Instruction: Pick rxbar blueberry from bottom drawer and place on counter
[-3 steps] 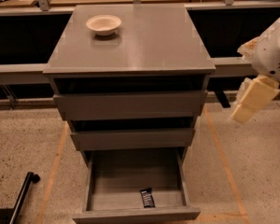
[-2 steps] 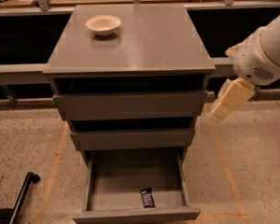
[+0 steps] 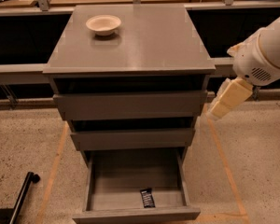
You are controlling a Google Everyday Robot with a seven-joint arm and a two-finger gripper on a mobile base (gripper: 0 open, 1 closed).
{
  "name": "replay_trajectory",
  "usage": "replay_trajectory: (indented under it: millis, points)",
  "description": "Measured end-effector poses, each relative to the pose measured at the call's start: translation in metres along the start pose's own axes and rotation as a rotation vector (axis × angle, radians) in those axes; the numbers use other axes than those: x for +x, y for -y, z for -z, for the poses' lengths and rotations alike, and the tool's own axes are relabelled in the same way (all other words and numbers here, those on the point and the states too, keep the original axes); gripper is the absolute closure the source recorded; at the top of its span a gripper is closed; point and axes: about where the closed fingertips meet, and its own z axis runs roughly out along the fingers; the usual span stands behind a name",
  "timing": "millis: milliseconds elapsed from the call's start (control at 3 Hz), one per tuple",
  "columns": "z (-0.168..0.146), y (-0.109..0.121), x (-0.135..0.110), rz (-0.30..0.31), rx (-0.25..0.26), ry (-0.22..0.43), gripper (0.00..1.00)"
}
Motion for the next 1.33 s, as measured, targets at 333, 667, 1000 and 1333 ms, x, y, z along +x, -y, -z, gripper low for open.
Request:
replay_trajectory:
  millis: [333,667,1000,1333]
  points:
    - [-0.035,-0.009,0.009,-0.061,-0.041,0.027,0.00]
    - [-0.079,-0.021,0.018,-0.127,-0.089,0.082,0.00]
    - [-0.113,-0.032,0.024,-0.174,-0.126,0.129,0.00]
    - [-0.149,-0.045,0.026,-0.201,-0.147,0.179,0.00]
